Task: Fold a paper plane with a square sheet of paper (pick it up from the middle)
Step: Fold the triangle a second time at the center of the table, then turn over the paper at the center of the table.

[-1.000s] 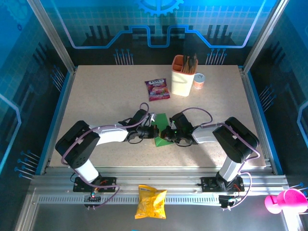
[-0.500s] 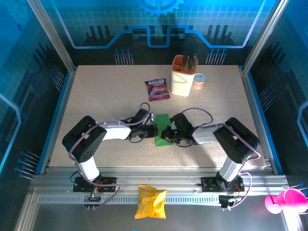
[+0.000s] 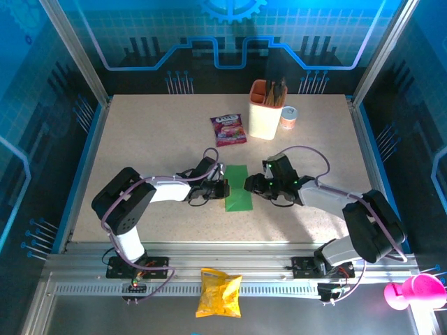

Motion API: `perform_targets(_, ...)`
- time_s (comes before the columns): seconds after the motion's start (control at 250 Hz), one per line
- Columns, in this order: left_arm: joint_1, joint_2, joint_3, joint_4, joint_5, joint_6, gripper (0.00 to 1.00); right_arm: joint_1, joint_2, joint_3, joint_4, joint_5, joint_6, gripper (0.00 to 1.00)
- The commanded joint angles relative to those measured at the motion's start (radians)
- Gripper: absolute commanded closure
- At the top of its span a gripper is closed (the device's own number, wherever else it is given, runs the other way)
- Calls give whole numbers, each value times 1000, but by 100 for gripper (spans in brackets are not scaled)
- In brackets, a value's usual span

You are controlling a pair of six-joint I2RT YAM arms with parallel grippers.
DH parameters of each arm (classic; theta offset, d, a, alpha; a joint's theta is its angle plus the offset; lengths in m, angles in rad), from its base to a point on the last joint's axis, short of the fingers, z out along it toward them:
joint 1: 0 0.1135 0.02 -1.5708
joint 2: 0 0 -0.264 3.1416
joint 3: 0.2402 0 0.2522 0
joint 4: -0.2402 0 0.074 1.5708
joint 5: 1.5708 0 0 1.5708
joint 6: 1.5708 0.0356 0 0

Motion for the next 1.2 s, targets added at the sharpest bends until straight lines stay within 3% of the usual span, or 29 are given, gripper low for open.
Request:
perform_targets(0.0,9,27,-6,-30,-5,7,100,-9,-1,-39,-71,6,-41,54)
perform_targets(0.328,10,38,2,-30,0,6,100,50,115,-59,76,-27,0,56)
perform_targets(0.663,9,30,-23,-21,-6,5,100,113,204,-23,202,-35,49,73)
perform_targets(1.194,10,24,-46,-2,-5,4,100,216,176,56,79,56,34,65)
